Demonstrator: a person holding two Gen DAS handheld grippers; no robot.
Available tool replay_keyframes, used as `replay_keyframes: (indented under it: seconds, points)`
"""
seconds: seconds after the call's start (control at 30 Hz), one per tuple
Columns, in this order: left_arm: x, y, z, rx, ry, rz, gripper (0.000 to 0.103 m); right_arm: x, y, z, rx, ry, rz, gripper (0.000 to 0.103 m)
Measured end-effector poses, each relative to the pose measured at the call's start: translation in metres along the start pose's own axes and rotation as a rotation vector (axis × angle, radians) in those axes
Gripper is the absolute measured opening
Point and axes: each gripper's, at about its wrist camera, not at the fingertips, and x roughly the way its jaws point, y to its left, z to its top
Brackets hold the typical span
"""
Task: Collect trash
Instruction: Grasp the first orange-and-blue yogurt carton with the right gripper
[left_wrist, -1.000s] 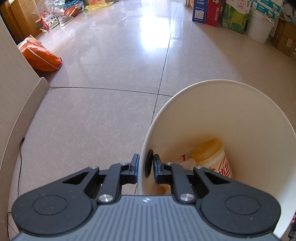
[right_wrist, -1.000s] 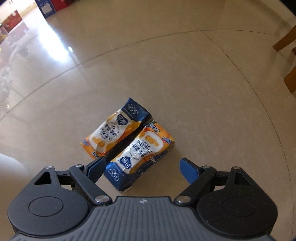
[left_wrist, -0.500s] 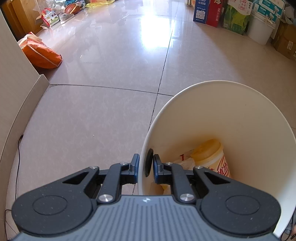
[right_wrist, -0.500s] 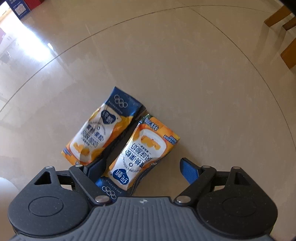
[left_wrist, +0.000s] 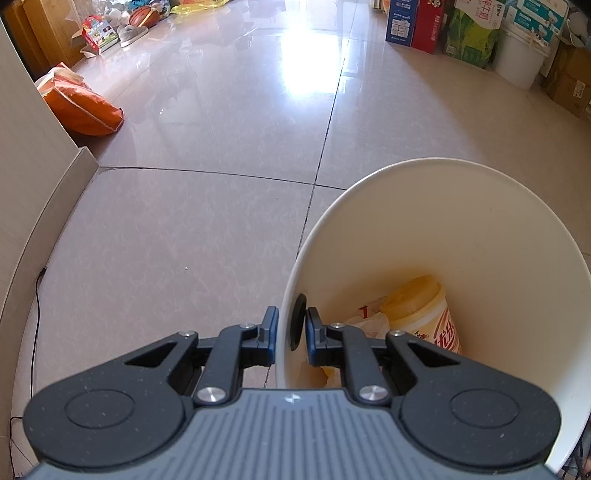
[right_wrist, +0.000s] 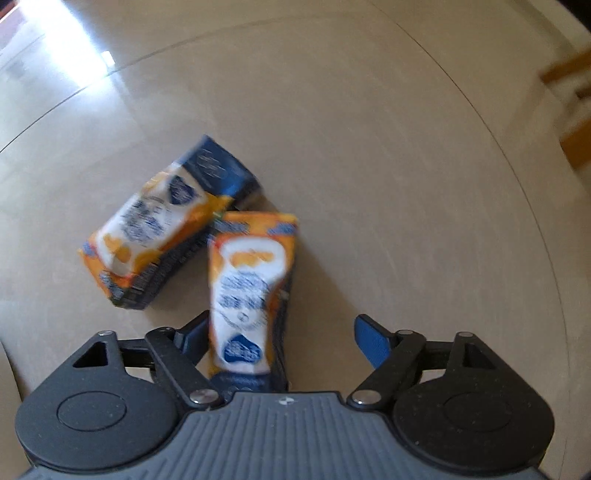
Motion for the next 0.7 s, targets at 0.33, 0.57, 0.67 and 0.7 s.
replay_keyframes:
  seconds: [0.33, 0.57, 0.67, 0.7]
  points:
    - [0.0, 0.0, 0.0, 0.002, 0.001, 0.001, 0.014, -0.004, 0.027, 0.006, -0.094, 0.024, 0.006, 0.055]
    - [0.0, 0.0, 0.0, 0.001, 0.001, 0.001, 0.014, 0.001, 0.021, -0.001, -0.104, 0.033, 0.003, 0.041]
    - [0.0, 0.0, 0.0, 0.001, 0.001, 0.003, 0.014, -0.001, 0.024, -0.005, -0.112, 0.023, -0.01, 0.04]
    - [0.0, -0.001, 0.0, 0.001, 0.001, 0.004, 0.014, -0.004, 0.024, -0.005, -0.114, 0.018, -0.014, 0.04]
